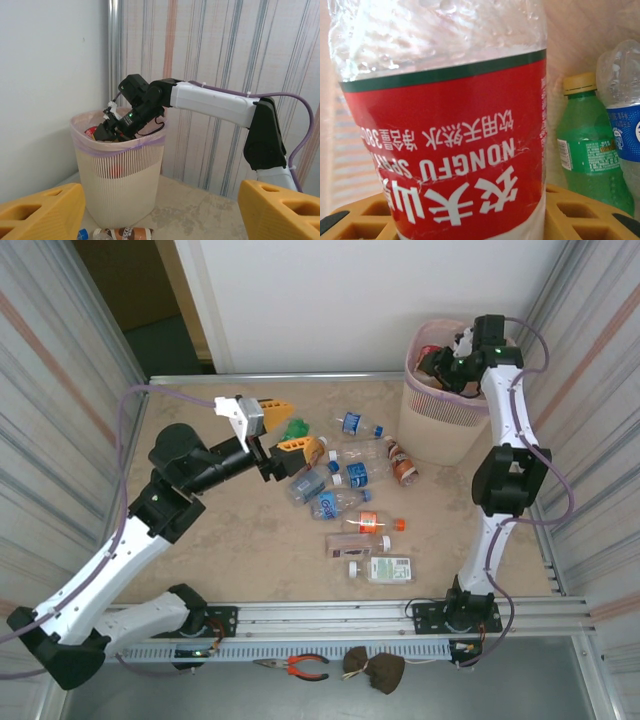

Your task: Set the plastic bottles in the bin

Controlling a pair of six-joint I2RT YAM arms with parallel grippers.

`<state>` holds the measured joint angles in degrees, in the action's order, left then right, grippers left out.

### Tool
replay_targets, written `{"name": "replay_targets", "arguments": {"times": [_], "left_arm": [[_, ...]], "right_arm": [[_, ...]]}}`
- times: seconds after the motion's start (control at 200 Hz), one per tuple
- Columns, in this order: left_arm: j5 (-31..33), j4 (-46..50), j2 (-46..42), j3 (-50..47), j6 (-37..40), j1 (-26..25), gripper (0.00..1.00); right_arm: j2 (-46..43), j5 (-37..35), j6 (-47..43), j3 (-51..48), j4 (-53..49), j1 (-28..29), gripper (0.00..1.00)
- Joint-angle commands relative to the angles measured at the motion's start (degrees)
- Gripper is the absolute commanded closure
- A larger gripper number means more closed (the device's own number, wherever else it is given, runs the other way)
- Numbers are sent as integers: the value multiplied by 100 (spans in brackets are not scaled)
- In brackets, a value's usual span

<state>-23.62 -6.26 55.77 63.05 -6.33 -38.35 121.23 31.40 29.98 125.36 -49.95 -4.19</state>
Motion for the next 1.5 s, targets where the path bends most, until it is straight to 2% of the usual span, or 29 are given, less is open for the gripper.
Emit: {"name": "replay_targets", "arguments": {"times": [0.0,0.326,0.661,1.112,1.498], "left_arm": [[157,-229,-184,-97,-88,-16,20],[290,-201,-338,-223,-95,-22,20],[388,-187,-434,-302,-88,-15,20],[560,-10,-392,-302,-53,-16,18],[783,924,117,201,200,-15,17]], "right_arm": [[284,108,-4,225,-435,6,52],[949,-289,-340,554,-1090,-4,46],[793,-353,-357,727,-1109,2,20],[-118,-253,-159,848,-879,-104,15],[-932,-309,-235,867,-1031,-214,16]]}}
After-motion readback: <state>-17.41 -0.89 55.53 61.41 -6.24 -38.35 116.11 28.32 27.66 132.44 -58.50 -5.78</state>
